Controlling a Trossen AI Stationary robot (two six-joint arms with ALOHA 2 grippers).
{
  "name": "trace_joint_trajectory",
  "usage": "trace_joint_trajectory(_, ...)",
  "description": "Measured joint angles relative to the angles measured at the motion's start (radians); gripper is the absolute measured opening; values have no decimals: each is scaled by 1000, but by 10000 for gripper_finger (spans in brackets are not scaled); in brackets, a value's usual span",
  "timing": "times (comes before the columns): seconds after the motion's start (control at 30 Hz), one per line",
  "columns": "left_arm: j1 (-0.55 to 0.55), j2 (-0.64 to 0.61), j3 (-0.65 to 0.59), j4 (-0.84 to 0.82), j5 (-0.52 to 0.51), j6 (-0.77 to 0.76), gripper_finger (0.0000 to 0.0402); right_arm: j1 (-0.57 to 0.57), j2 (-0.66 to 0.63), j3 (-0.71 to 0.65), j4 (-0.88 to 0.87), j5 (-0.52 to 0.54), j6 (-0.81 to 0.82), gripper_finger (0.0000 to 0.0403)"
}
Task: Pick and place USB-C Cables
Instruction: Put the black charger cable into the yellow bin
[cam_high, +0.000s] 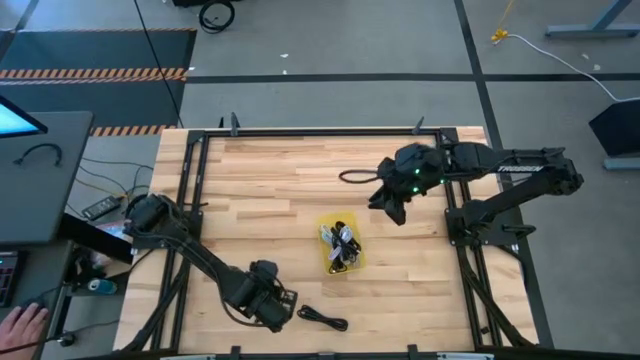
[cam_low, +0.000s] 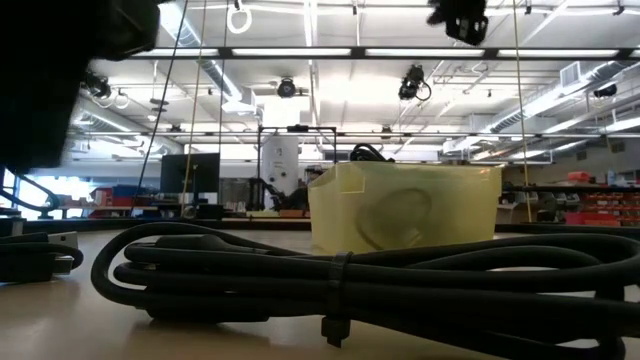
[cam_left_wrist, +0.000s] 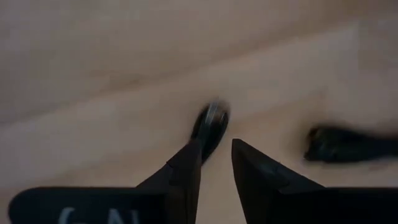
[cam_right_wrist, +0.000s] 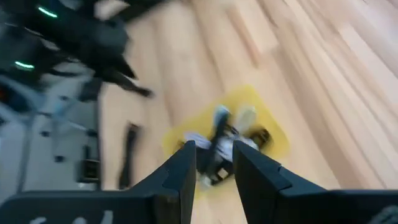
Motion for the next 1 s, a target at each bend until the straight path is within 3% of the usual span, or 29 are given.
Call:
trace_joint_trajectory(0.23,63,-1,0,-55,-148,53,96,59,39,-68,26,60,92,111)
trace_joint_trajectory(0.47,165,-52,0,-49,-279,268,96,103,132,-105,105,36,103,96)
trace_joint_trajectory(0.7,250,-241,0,-80,-408,518,96,142,244,-105,141,16,112,107)
trace_joint_trajectory(1.0,274,-506,1,-87,-640,760,96,146,380,-105,222,62,158,115)
